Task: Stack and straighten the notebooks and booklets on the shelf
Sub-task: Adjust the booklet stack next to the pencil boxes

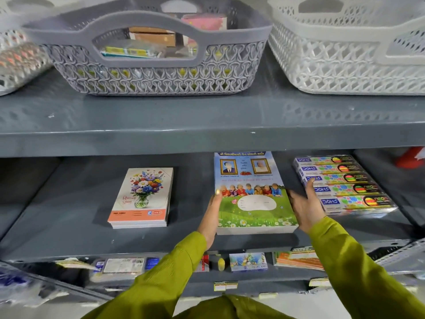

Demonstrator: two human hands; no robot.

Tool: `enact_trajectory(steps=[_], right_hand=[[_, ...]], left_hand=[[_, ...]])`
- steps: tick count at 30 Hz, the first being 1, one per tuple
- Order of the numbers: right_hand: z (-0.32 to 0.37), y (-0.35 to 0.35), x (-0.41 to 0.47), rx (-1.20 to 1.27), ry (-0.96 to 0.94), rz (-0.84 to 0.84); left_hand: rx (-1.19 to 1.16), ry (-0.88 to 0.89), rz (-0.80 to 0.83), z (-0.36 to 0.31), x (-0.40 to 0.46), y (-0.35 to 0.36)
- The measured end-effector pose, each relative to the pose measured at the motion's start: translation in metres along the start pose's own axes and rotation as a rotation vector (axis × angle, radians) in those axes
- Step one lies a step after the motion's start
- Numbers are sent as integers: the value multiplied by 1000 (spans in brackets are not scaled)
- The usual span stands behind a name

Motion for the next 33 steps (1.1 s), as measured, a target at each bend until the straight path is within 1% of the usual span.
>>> enact_trajectory(steps=[2,4,6,8,11,14,21,24,26,30,32,33], right_hand=[[-11,18,-1,-10,8,-56],[-24,23,4,35,48,-10],[-32,28,9,-74,56,31],[-39,34,11,-144,75,-12],[-48,42,12,-217,73,8],[-56,52,11,-250,61,12],[-64,62,9,-309,40,-13],[-64,62,9,-325,47,-45],[-63,63,9,-366,40,-50],[-63,72,5,-433,38,-43],[-59,76,1,-503,12,-112],[-54,81,-6,-573,-39,-177]], left_hand=[[6,-7,-4,0,-4,-15],[-1,-23,4,-3,-9,-29],[-21,-39,13,-6,-13,-40],[-38,-43,19,-6,-18,-49],[-54,-48,-7,-5,-24,-60],[-56,-57,-54,-4,-26,-71],[24,-61,-96,-1,-30,-78],[13,-73,-115,3,-29,-79],[53,-77,-134,-9,-39,-72],[171,-6,-129,-23,-48,-65],[224,-44,-141,-25,-51,-66],[292,-80,-178,-27,-54,-67]])
Point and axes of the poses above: each hand's wrist, its own x-axis towards the middle knuckle, its own y-axis out of the palm, z = x × y, the point moved 1 cm from there along x, towards the middle knuckle, and after that the axes turned 13 degrees about x, right-handed, at the moved point
